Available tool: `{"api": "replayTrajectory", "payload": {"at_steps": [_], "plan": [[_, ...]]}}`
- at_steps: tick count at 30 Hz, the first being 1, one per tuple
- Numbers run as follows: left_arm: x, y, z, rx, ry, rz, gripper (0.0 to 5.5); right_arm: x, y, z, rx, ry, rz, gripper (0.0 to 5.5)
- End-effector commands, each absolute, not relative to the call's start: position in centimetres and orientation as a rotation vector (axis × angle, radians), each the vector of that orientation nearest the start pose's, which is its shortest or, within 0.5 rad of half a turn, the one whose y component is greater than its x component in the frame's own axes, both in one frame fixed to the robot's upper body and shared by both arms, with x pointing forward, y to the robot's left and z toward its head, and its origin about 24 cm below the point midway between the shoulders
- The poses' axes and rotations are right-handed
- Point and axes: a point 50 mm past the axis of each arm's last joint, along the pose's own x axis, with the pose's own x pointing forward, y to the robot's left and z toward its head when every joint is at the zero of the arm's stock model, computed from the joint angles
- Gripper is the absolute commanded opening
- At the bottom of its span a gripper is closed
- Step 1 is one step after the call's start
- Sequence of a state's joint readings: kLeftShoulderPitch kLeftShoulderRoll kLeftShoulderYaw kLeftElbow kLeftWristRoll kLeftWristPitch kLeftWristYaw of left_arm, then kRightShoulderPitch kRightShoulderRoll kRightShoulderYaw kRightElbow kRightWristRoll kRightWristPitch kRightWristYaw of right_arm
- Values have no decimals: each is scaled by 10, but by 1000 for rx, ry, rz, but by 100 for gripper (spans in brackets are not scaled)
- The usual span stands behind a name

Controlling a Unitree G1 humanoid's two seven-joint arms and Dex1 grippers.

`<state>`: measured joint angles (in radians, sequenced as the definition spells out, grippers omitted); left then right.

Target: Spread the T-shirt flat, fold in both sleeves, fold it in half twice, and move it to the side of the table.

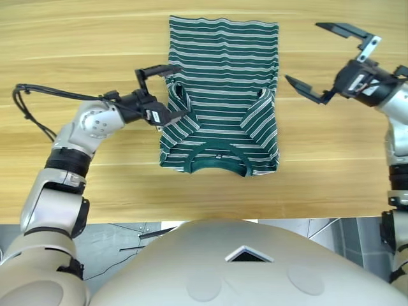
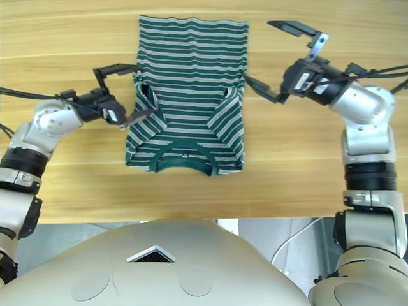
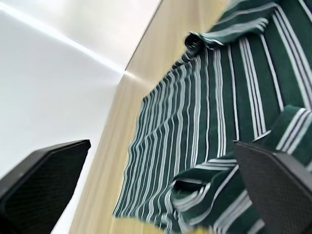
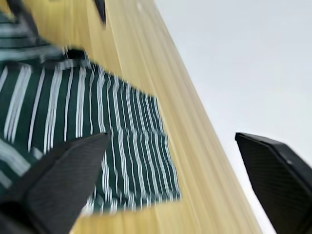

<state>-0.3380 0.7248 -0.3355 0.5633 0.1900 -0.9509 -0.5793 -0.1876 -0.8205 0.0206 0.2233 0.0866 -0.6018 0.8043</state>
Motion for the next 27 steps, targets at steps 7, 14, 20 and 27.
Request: {"api": "replayTrajectory", "payload": {"at_steps": [7, 14, 20, 27], "plan": [[224, 290, 87, 1089, -25, -1066, 540, 200, -281, 83, -1062, 90, 1079, 537], [195, 283, 63, 1029, 38, -1161, 540, 177, -274, 55, -999, 167, 1207, 537], [180, 262, 37, 968, 61, -1263, 540, 166, -268, 40, -927, 211, 1274, 537], [180, 257, 30, 975, 67, -1302, 540, 164, -257, 35, -904, 190, 1324, 537]]}}
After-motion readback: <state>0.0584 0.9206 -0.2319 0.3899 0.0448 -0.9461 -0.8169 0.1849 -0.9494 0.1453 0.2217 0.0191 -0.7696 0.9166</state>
